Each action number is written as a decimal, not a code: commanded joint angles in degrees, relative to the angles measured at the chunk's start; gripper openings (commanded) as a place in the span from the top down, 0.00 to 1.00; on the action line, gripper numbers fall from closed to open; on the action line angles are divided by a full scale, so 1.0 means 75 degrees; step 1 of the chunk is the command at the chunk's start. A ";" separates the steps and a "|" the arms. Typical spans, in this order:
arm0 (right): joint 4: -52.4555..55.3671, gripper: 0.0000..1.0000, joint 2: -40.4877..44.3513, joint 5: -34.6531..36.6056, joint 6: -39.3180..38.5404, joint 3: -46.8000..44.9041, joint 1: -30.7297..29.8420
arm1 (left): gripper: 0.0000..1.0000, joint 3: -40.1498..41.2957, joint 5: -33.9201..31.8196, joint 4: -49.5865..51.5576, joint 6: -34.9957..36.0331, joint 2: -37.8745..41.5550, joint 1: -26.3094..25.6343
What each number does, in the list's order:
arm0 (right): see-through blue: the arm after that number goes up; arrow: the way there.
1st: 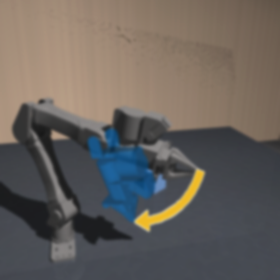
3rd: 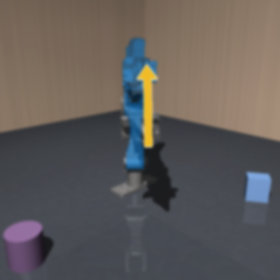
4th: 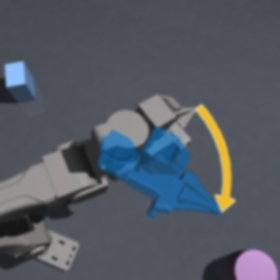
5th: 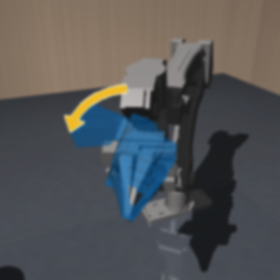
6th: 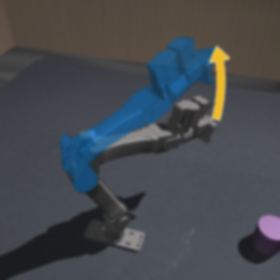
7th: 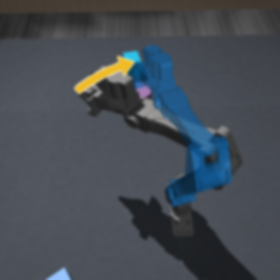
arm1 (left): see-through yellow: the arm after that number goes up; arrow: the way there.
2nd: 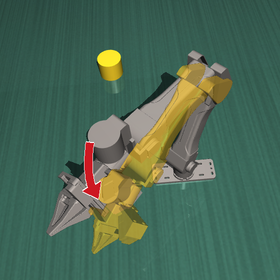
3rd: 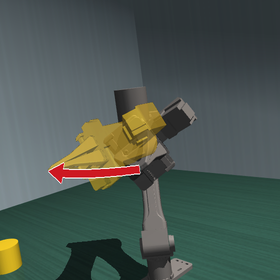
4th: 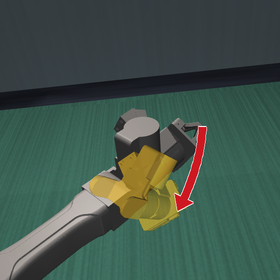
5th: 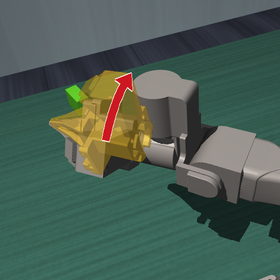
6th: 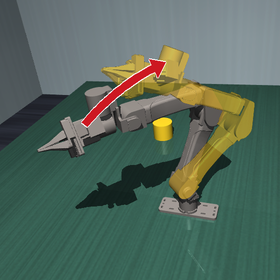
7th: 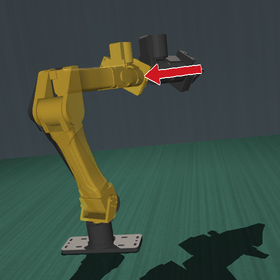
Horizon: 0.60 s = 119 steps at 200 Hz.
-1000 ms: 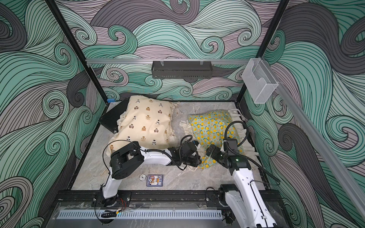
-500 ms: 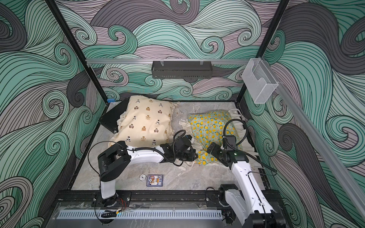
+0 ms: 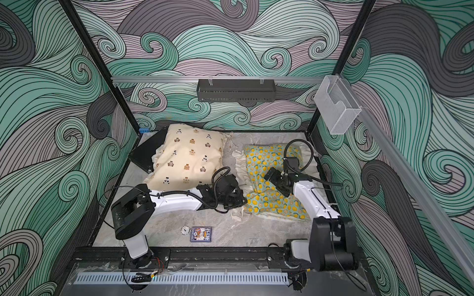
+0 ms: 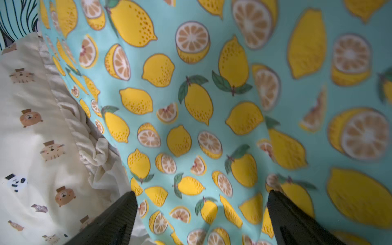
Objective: Zip up pillowcases
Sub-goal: Pick up the pillowcase from the center of the board.
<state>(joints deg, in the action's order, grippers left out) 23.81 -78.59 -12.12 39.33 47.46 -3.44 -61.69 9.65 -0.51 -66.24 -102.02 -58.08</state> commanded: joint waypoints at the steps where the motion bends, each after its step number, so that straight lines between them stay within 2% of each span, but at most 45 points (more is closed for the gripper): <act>1: -0.0672 0.00 -0.0550 0.0009 -0.0036 0.0478 -0.0338 | 1.00 0.0109 -0.0017 0.0204 -0.0432 0.0259 0.0129; 23: -0.0741 0.01 -0.1391 0.0142 -0.0181 0.1141 -0.0773 | 1.00 0.0036 0.0077 0.0343 -0.0542 0.0227 0.0230; 54: -0.1088 0.00 -0.2603 -0.0252 -0.0063 0.1957 -0.1070 | 1.00 -0.0027 0.0121 0.0495 -0.0619 0.0319 0.0280; 82: -0.0916 0.00 -0.3245 -0.0014 -0.0384 0.2922 -0.1445 | 1.00 -0.0086 0.0222 0.0436 -0.0709 0.0311 0.0298; 119: -0.0701 0.00 -0.3838 -0.0241 -0.0546 0.3707 -0.1591 | 1.00 -0.0259 0.0314 0.0589 -0.0685 0.0225 0.0442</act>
<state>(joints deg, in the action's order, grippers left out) 17.82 -105.75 -13.02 37.58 71.57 -14.70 -61.21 10.76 1.89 -70.78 -101.14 -55.86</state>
